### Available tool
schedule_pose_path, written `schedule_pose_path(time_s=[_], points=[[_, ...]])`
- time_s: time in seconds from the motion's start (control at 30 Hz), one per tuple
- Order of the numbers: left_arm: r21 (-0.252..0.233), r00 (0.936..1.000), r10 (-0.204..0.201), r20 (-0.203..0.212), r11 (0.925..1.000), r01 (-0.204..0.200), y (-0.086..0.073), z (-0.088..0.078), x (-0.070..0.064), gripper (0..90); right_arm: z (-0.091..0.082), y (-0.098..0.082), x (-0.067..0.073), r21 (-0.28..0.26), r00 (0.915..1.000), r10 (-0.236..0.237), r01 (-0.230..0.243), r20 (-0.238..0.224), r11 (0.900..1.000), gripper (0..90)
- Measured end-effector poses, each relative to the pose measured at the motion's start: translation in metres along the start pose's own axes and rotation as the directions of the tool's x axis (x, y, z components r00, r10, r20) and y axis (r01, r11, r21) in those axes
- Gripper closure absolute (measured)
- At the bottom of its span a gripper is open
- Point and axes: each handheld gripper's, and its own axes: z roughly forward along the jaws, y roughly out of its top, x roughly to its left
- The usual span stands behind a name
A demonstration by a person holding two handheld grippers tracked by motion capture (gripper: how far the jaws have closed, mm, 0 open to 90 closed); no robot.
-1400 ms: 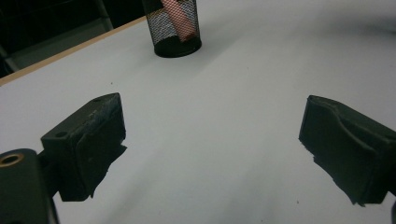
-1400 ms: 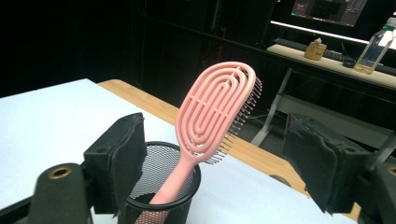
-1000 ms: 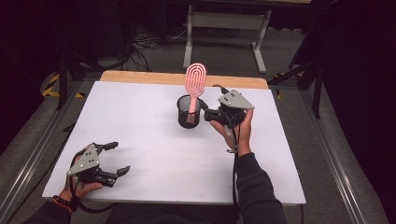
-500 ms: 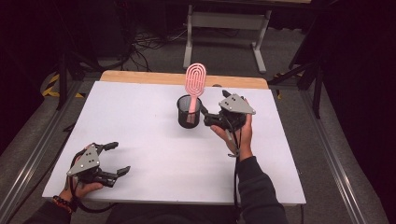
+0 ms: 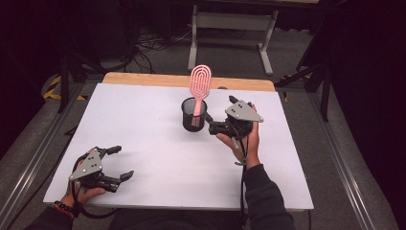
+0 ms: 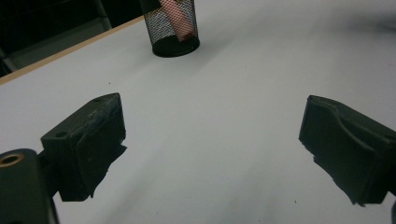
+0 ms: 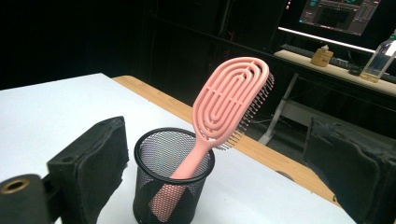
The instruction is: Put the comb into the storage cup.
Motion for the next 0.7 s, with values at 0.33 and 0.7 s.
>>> schedule_pose_path(time_s=[0.33,0.7], points=[[-0.002,1.0,-0.001,0.0,1.0,0.001,0.0,0.0,0.0,7.7,-0.004,-0.006,0.006,0.0,0.9995,-0.03,0.03,-0.01,1.0,5.1],[0.002,1.0,0.002,0.001,1.0,-0.002,0.0,0.001,-0.001,7.7,-0.008,-0.012,0.012,0.005,0.9986,-0.049,0.049,-0.019,0.999,5.1]])
